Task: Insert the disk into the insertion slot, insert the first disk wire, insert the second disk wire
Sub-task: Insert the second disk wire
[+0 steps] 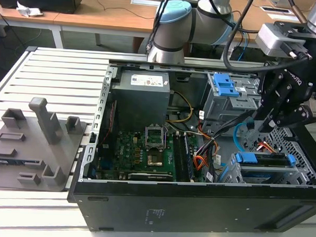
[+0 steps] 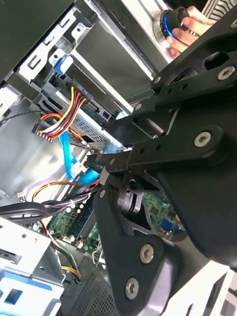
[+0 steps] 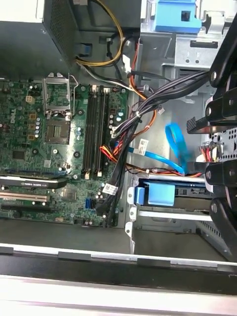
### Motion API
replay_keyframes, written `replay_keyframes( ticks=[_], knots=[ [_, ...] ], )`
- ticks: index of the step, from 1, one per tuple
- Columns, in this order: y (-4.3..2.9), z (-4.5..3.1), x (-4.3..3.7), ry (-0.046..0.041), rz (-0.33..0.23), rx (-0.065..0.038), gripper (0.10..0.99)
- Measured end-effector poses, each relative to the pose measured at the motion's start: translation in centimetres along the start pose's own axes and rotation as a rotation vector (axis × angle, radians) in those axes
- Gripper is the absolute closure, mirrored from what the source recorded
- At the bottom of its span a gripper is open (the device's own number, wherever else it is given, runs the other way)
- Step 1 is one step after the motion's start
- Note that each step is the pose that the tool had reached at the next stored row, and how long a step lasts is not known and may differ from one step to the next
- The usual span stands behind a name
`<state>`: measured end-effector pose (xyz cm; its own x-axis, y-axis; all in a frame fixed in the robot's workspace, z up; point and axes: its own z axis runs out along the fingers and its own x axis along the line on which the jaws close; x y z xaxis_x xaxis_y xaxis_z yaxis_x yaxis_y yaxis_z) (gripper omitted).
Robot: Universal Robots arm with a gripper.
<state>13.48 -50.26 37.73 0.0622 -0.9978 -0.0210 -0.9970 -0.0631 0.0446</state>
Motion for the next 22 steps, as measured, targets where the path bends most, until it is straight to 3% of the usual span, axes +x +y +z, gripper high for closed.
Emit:
replay_keyframes(
  ticks=[5,11,14,19,20,22],
  knots=[
    [0.64,0.12,0.09,0.0023,-0.061,-0.001,0.725],
    [0.88,0.89,1.20,0.0031,-0.093,-0.002,0.725],
    [0.97,1.60,1.21,0.0042,-0.113,-0.002,0.725],
    [1.00,1.76,1.22,0.0050,-0.130,-0.003,0.725],
    [1.00,1.76,1.22,0.0050,-0.130,-0.003,0.737],
    [1.00,1.76,1.22,0.0050,-0.130,-0.003,0.871]
  ],
)
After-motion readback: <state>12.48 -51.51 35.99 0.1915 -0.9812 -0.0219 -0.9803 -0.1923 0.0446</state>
